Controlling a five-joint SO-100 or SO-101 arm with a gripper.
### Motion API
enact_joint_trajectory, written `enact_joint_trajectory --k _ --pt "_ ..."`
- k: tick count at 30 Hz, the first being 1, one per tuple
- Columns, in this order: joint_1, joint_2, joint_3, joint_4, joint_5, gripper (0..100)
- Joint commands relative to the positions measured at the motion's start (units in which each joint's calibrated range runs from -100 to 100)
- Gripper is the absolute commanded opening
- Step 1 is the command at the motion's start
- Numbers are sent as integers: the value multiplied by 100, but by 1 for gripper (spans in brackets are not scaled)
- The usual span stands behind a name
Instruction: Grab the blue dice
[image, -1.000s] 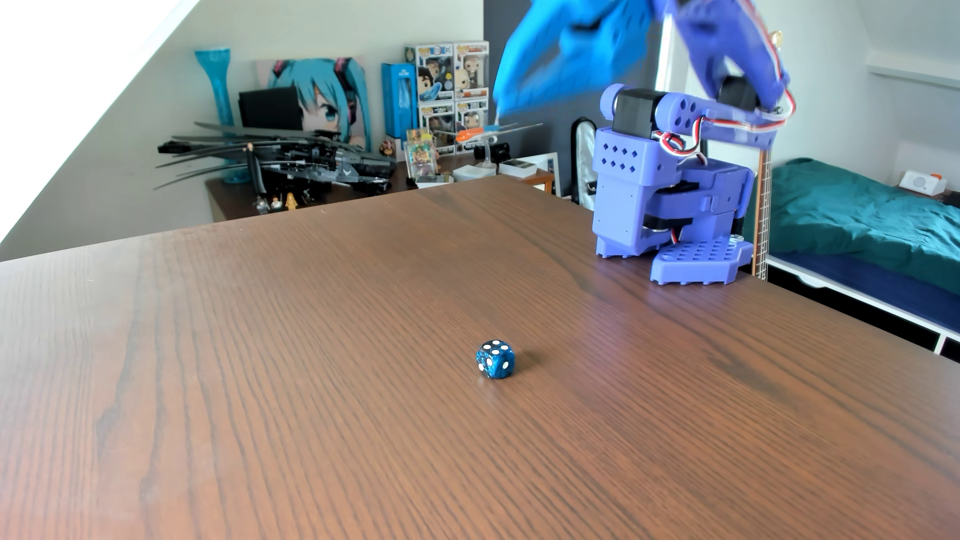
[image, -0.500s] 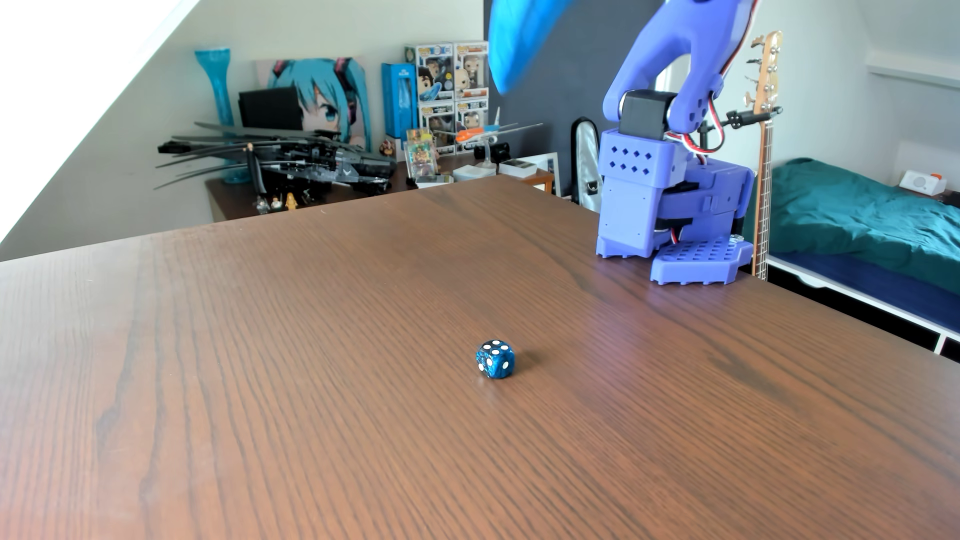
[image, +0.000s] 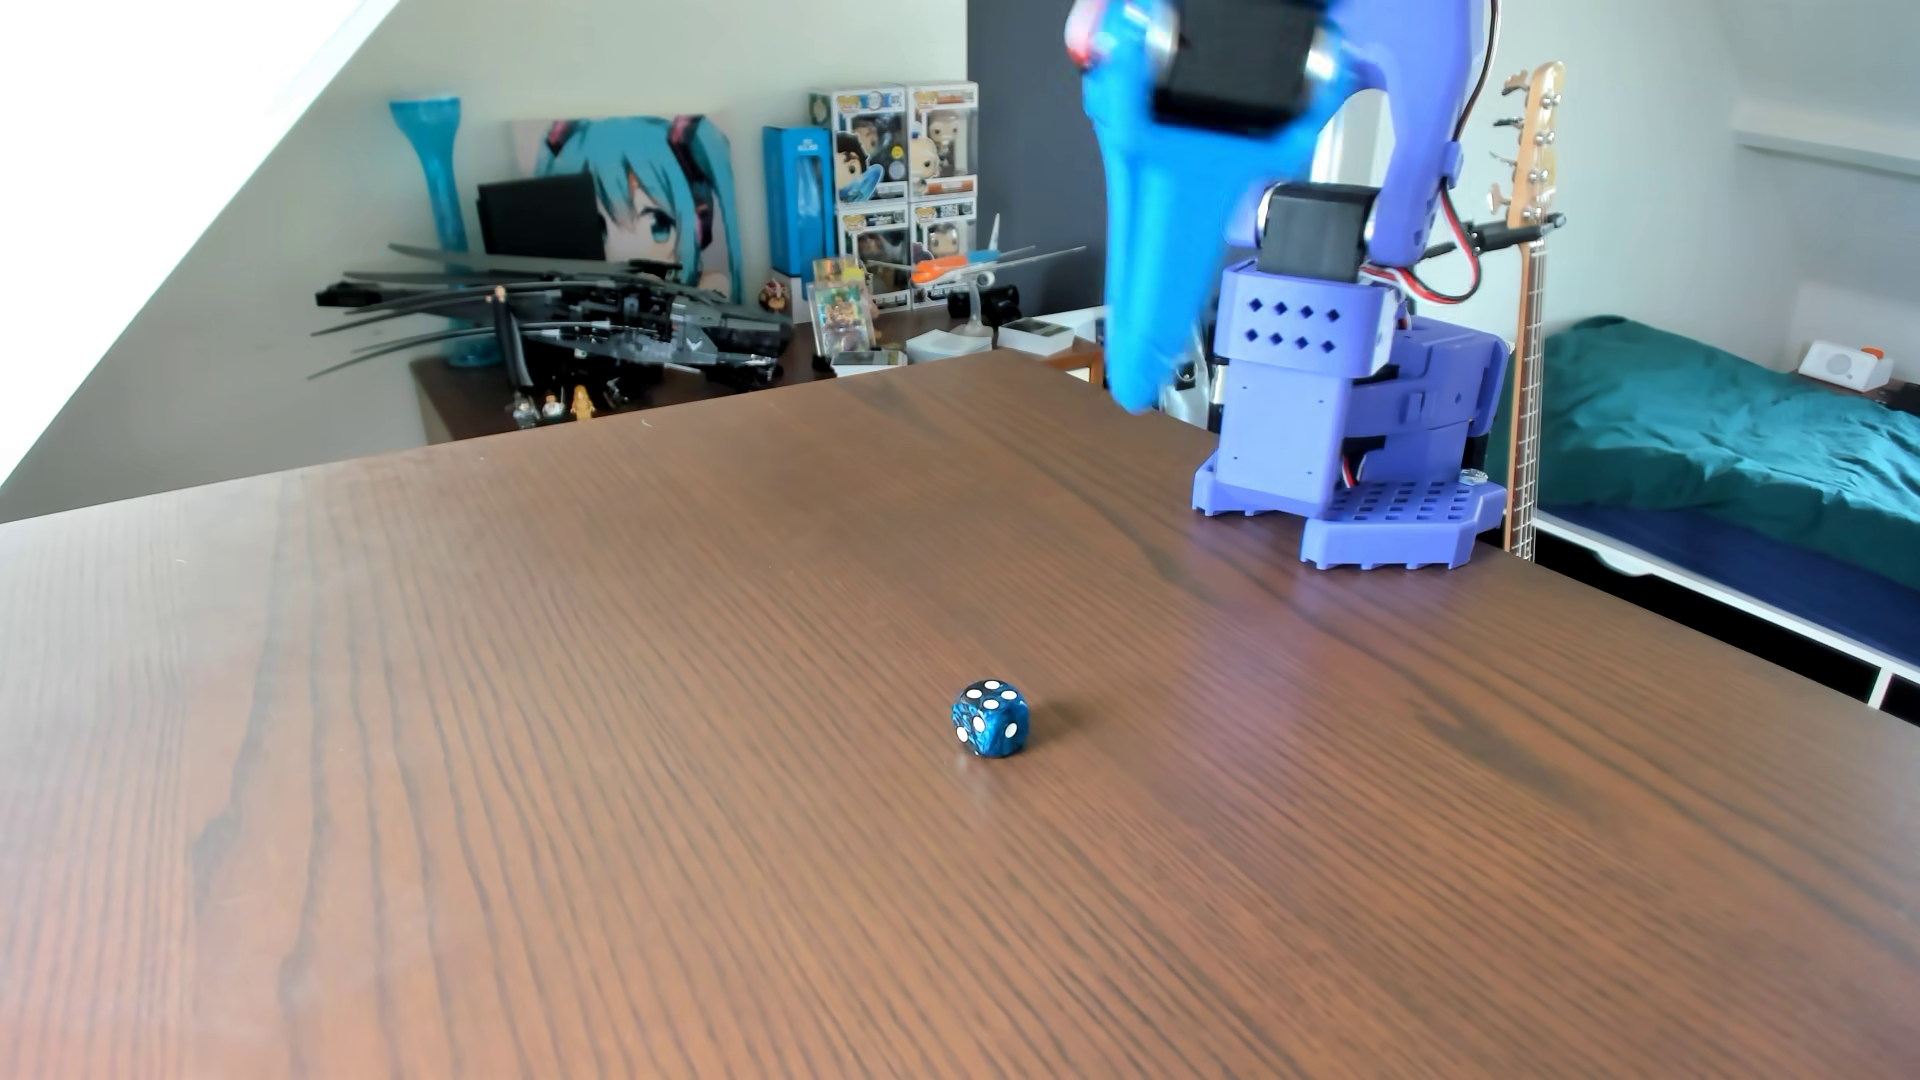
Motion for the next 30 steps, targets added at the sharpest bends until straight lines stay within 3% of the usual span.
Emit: enact_joint_trajectory --k 1,9,16,22,30 --pt "-571 76 67 -480 -22 2" --pt "297 1097 4 -1694 -1 3" --pt "1221 2135 139 -1771 51 23" --pt "1238 2169 420 -1797 204 36" --pt "960 2328 384 -1814 193 38"
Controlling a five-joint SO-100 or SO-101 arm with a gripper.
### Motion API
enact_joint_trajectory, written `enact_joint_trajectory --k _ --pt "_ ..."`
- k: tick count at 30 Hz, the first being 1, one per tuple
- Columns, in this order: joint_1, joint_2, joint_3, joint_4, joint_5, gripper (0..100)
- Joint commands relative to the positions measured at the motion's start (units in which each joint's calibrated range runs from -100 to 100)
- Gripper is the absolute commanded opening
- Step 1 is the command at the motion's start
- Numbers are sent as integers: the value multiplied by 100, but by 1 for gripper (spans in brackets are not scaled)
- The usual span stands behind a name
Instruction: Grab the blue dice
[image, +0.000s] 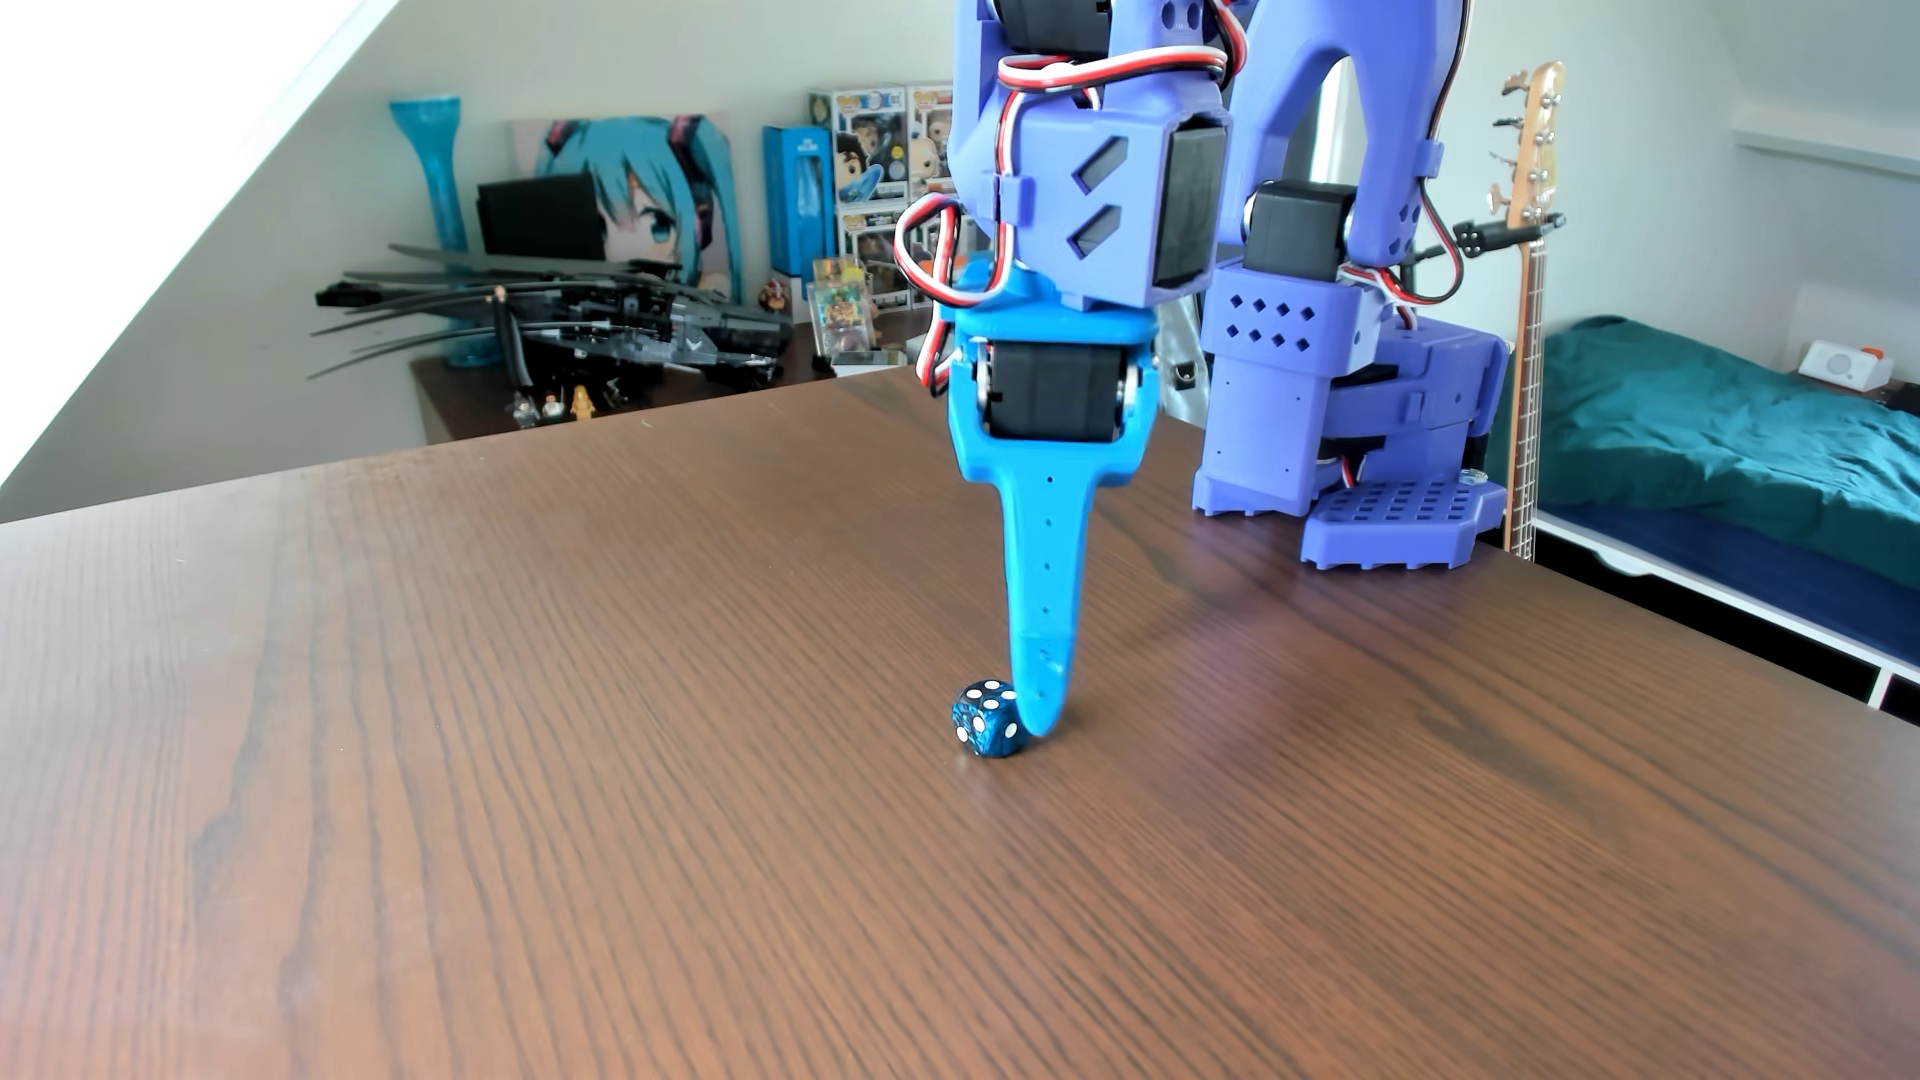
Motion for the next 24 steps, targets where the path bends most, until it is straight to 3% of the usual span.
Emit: enact_joint_trajectory --k 1,24 --pt "-138 112 -110 -84 5 38" --pt "321 640 -436 -666 73 37"
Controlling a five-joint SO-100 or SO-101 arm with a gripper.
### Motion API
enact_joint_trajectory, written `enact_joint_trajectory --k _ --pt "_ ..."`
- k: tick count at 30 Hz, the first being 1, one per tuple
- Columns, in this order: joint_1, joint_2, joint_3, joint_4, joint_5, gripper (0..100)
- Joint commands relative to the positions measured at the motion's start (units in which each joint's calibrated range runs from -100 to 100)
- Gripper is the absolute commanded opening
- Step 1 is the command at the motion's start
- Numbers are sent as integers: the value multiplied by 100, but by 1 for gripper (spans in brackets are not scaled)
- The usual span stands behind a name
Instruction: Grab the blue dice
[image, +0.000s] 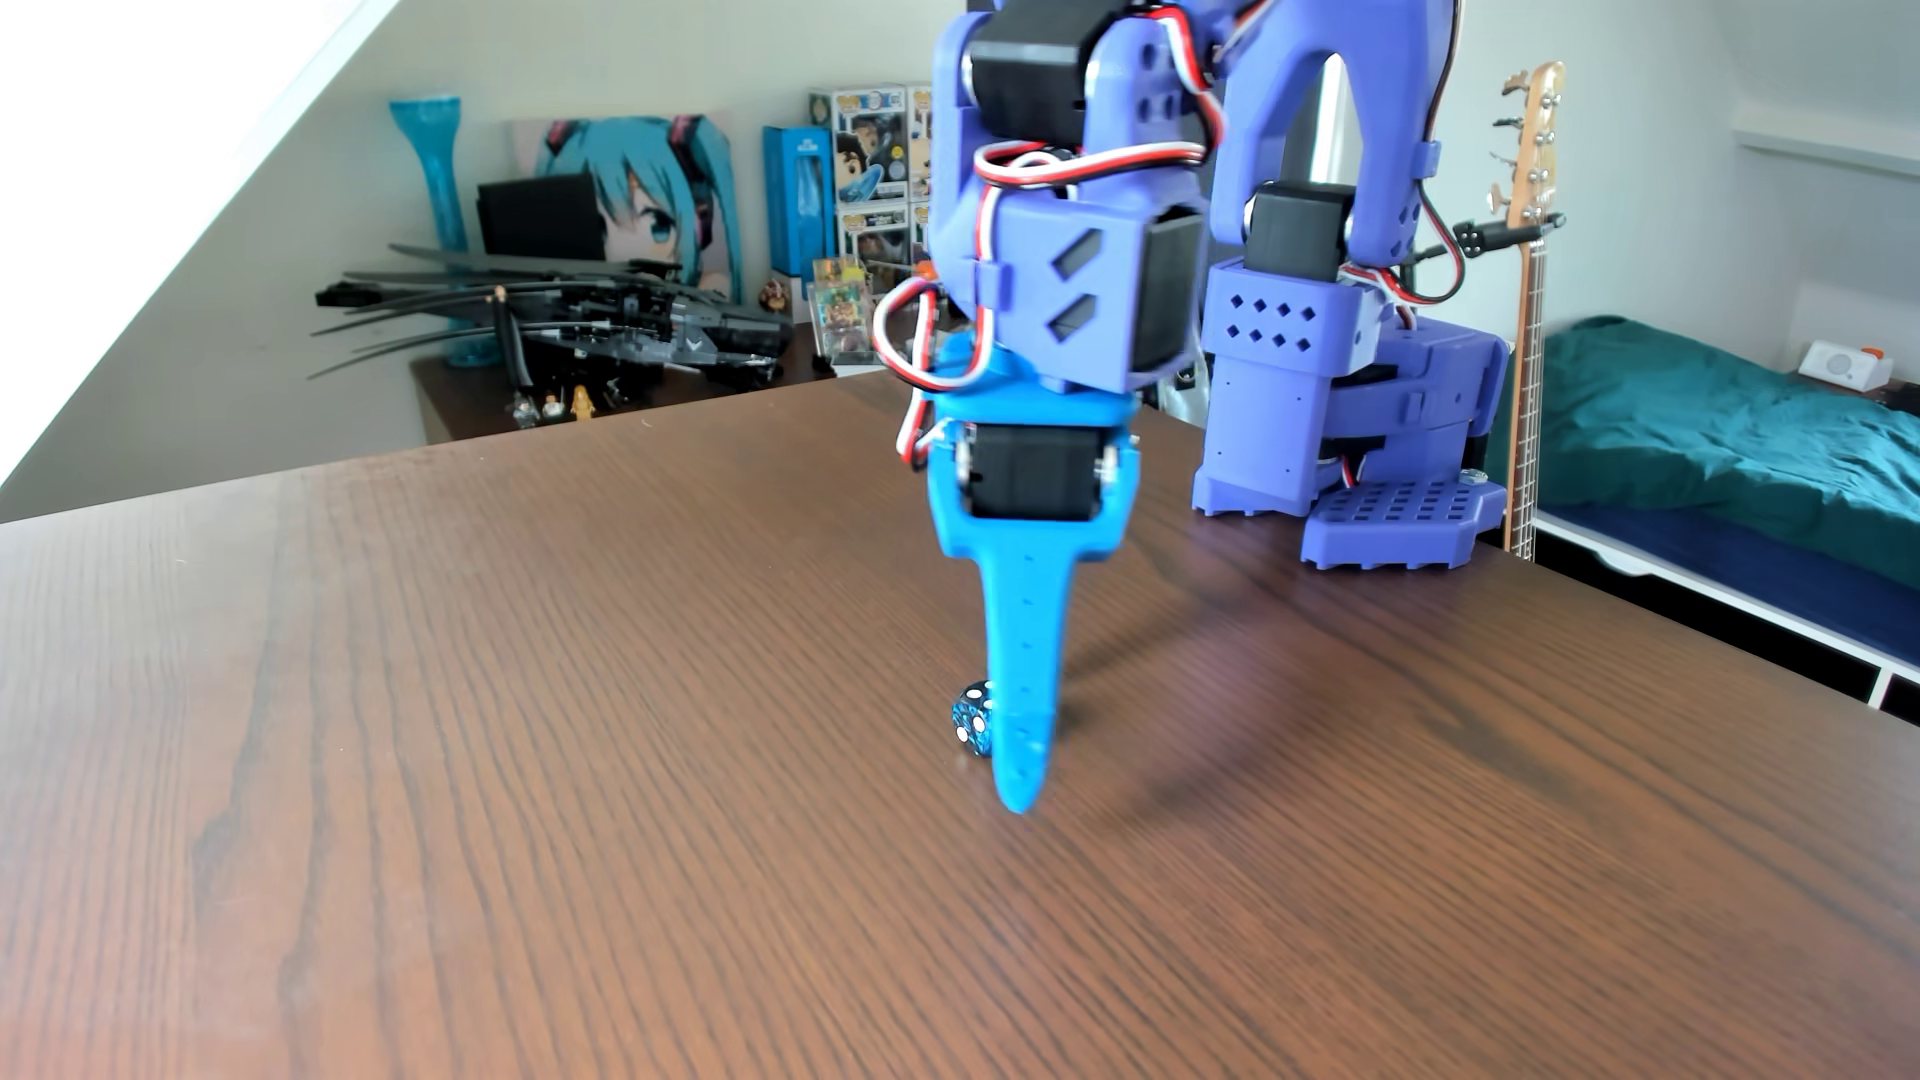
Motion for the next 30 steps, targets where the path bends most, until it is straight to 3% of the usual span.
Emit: enact_joint_trajectory --k 1,7,14,25,30 --pt "174 -71 -337 -31 100 37" --pt "232 -71 -310 -14 115 33" --pt "183 -63 -310 -31 73 0" --pt "174 88 -255 3 52 2" --pt "109 -565 -970 174 -568 2"
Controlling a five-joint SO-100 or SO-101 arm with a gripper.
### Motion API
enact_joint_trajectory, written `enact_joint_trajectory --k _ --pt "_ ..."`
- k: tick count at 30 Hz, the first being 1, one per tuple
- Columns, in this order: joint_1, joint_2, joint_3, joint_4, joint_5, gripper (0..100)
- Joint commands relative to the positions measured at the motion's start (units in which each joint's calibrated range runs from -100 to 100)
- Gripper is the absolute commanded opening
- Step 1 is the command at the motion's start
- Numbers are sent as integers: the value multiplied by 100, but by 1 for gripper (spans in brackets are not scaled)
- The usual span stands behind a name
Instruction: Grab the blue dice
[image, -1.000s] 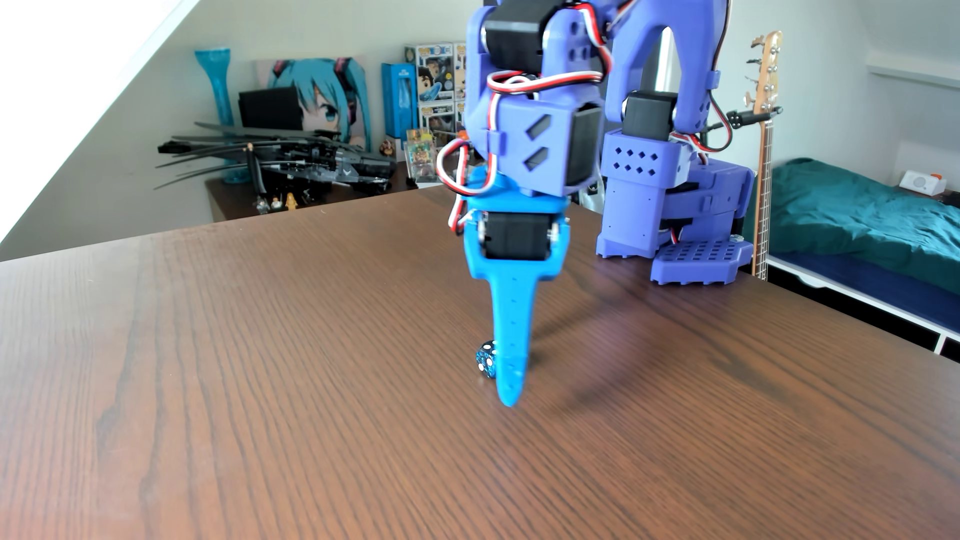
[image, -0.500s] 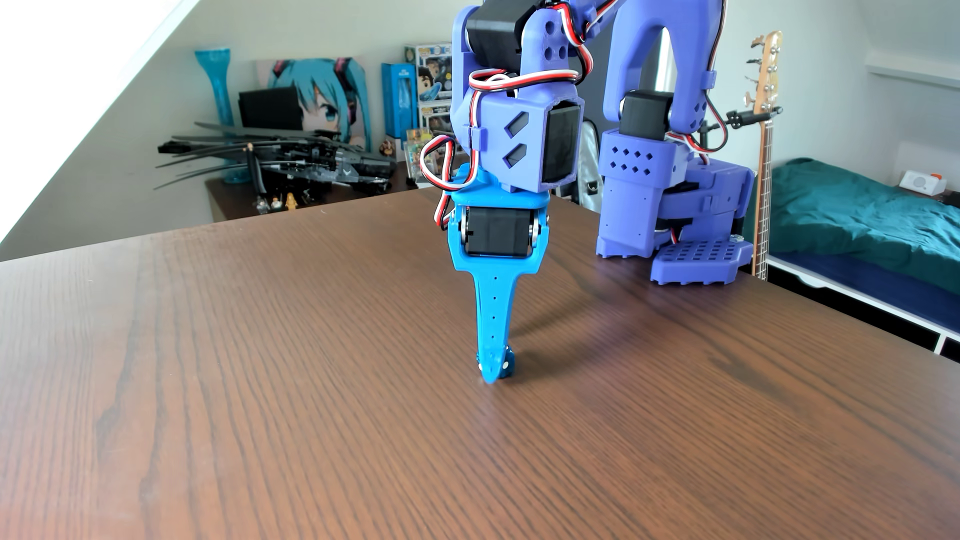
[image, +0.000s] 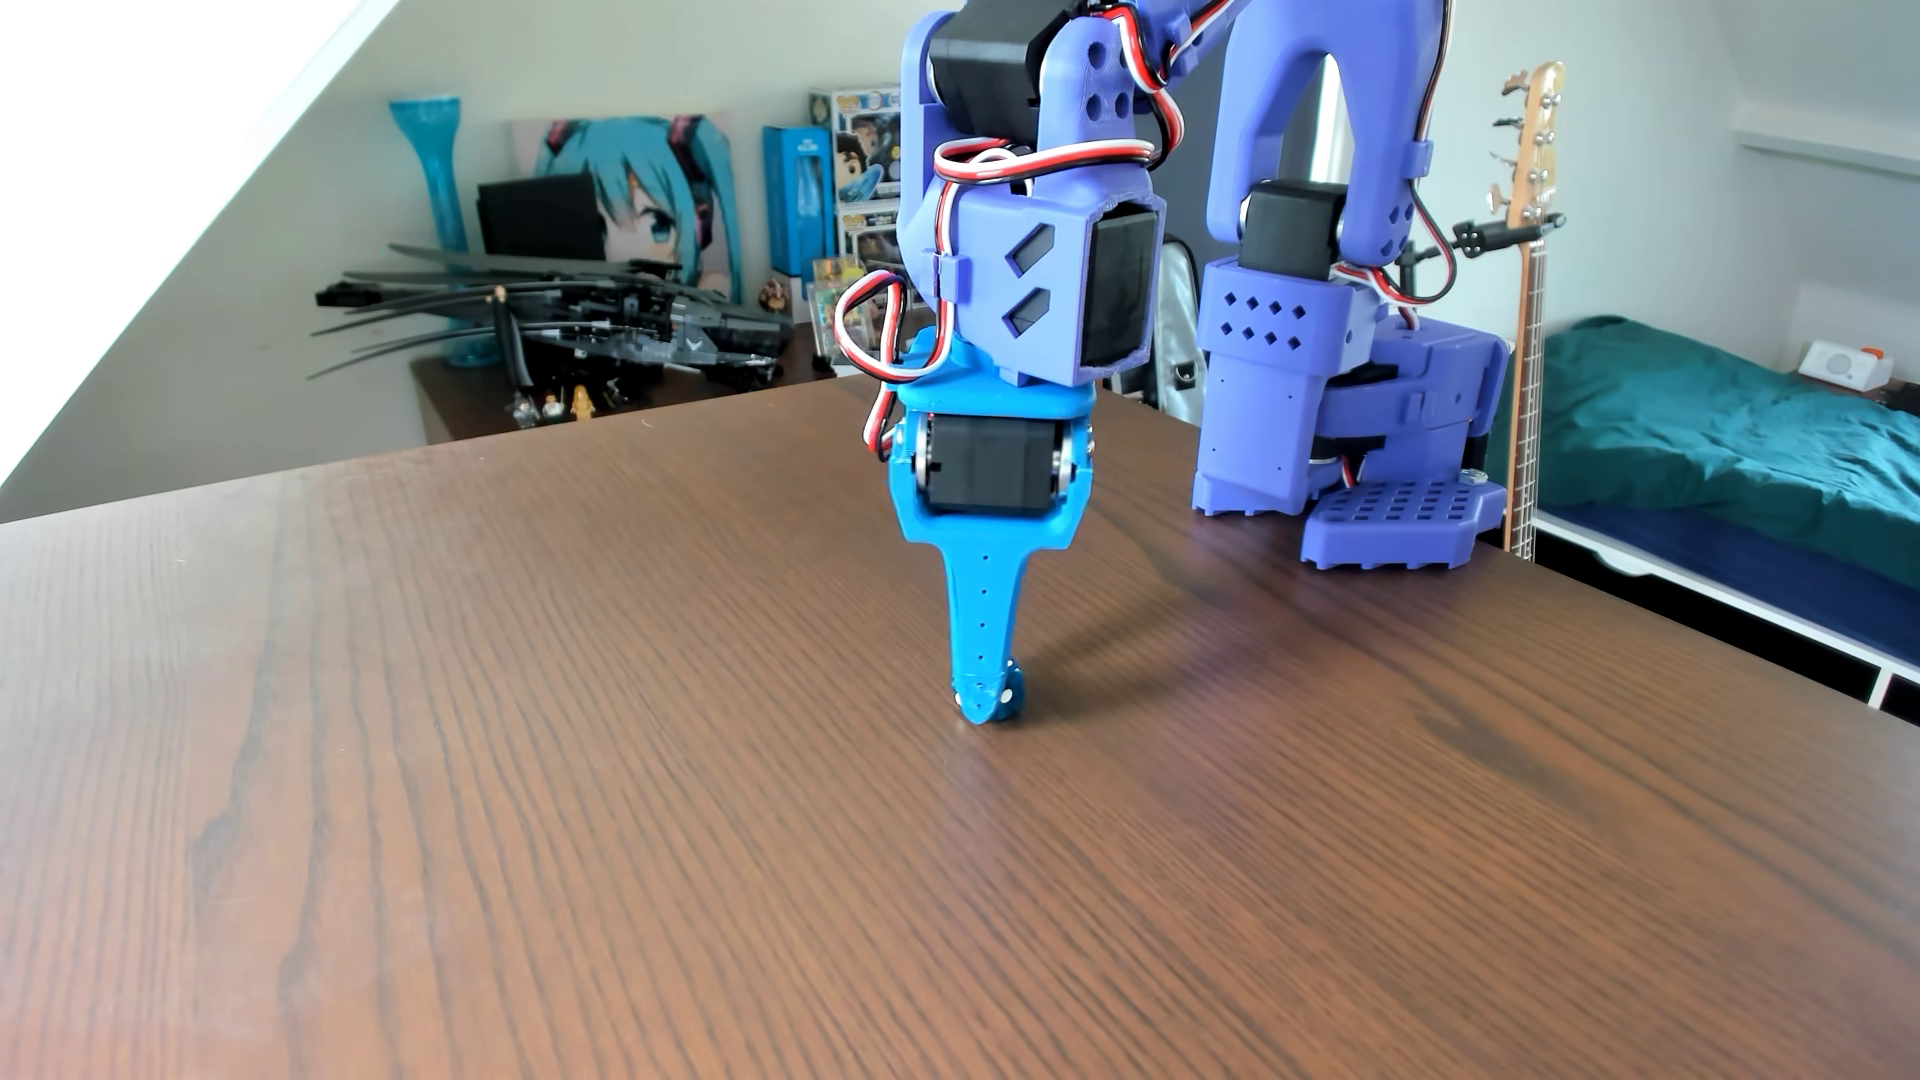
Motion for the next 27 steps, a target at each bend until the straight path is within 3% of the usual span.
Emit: enact_joint_trajectory --k 1,8,16,23,27 --pt "-103 -925 -899 259 -585 2" --pt "-209 -3687 -1948 1097 -1489 2" --pt "331 -6467 -1821 1277 -1799 2" --pt "1714 -6576 222 -587 -2283 2" --pt "1927 -7070 1669 -1673 -2356 2"
